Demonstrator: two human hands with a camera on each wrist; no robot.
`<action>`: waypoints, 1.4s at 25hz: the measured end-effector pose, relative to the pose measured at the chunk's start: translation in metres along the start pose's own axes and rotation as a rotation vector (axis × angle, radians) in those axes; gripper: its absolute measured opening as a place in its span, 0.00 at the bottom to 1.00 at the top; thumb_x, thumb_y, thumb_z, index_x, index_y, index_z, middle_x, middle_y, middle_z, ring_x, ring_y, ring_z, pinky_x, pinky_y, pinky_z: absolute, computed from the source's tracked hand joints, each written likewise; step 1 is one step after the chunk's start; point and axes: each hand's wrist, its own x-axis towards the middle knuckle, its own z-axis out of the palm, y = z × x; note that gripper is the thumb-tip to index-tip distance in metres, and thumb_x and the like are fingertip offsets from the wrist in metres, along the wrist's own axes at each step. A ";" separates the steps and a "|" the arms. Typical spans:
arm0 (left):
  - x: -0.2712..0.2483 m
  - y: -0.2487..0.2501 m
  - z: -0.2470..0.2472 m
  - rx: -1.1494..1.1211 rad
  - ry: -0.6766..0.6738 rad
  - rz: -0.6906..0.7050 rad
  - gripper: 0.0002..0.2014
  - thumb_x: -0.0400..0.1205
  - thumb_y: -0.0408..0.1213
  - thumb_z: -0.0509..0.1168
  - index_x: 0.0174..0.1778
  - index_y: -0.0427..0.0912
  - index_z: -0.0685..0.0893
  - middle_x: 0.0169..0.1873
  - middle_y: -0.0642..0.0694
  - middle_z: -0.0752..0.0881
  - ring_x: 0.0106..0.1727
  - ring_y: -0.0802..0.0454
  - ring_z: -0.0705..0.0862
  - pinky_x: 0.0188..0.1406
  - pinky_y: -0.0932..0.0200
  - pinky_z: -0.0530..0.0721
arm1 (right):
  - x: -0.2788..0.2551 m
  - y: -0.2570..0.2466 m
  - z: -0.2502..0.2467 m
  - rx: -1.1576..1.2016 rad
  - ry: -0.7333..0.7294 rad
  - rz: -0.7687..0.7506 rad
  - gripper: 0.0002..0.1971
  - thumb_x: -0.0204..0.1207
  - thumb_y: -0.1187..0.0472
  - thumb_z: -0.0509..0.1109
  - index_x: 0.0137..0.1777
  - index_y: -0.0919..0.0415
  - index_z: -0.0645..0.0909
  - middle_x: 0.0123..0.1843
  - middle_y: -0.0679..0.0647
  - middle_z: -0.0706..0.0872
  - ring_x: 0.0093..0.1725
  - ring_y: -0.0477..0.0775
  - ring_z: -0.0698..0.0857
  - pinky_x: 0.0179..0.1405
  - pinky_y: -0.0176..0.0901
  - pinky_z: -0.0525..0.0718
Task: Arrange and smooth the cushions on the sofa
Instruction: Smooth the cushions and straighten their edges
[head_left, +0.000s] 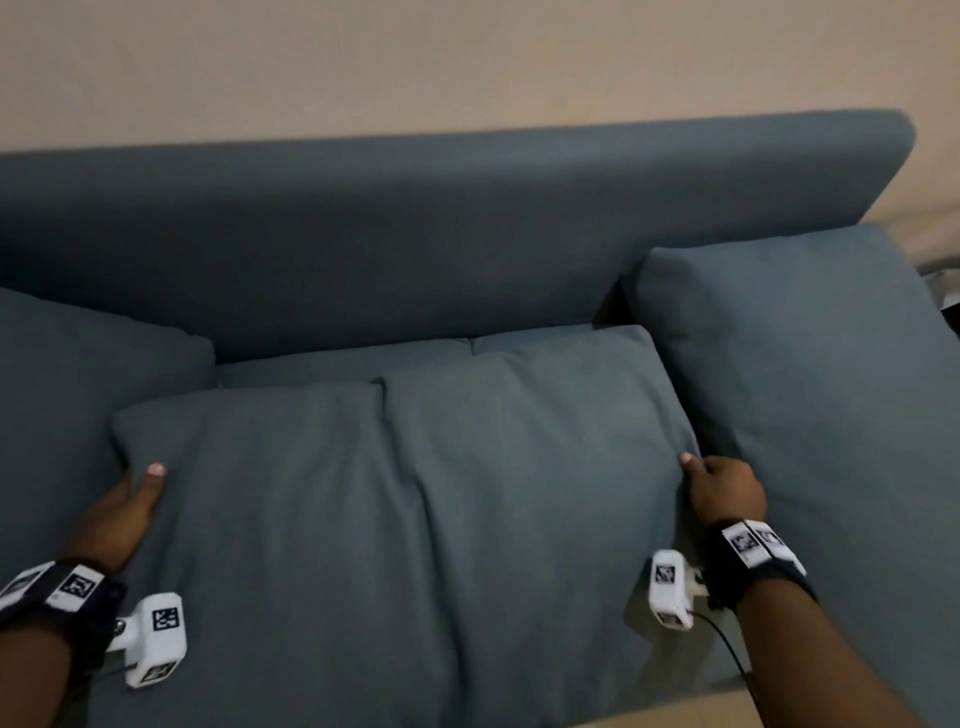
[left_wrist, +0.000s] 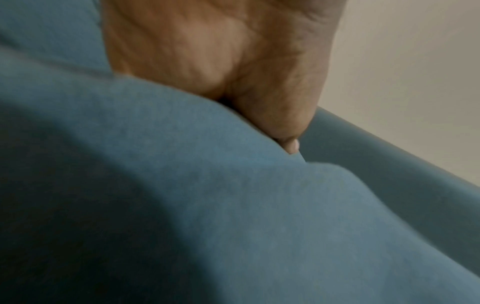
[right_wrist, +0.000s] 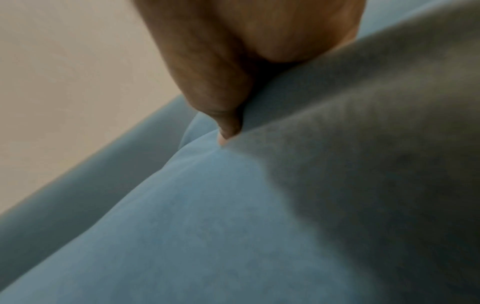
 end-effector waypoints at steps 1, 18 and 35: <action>-0.005 0.004 0.000 -0.021 -0.017 0.006 0.33 0.89 0.57 0.55 0.81 0.35 0.73 0.79 0.30 0.73 0.79 0.31 0.72 0.82 0.40 0.66 | -0.010 0.011 -0.010 -0.010 0.030 0.015 0.22 0.84 0.47 0.69 0.43 0.68 0.88 0.50 0.73 0.89 0.53 0.76 0.87 0.49 0.54 0.81; -0.007 0.045 0.011 0.658 0.001 0.636 0.30 0.81 0.40 0.70 0.81 0.45 0.74 0.84 0.42 0.67 0.82 0.37 0.70 0.69 0.33 0.79 | -0.196 -0.284 0.163 -0.461 -0.646 -1.076 0.41 0.84 0.44 0.66 0.90 0.47 0.47 0.91 0.51 0.40 0.90 0.57 0.51 0.86 0.70 0.51; 0.013 0.075 0.041 0.685 -0.124 0.501 0.43 0.81 0.66 0.34 0.90 0.45 0.46 0.90 0.47 0.44 0.90 0.44 0.44 0.86 0.33 0.50 | -0.180 -0.341 0.194 -0.465 -0.500 -1.198 0.36 0.87 0.39 0.54 0.91 0.51 0.48 0.92 0.49 0.42 0.91 0.53 0.45 0.87 0.60 0.53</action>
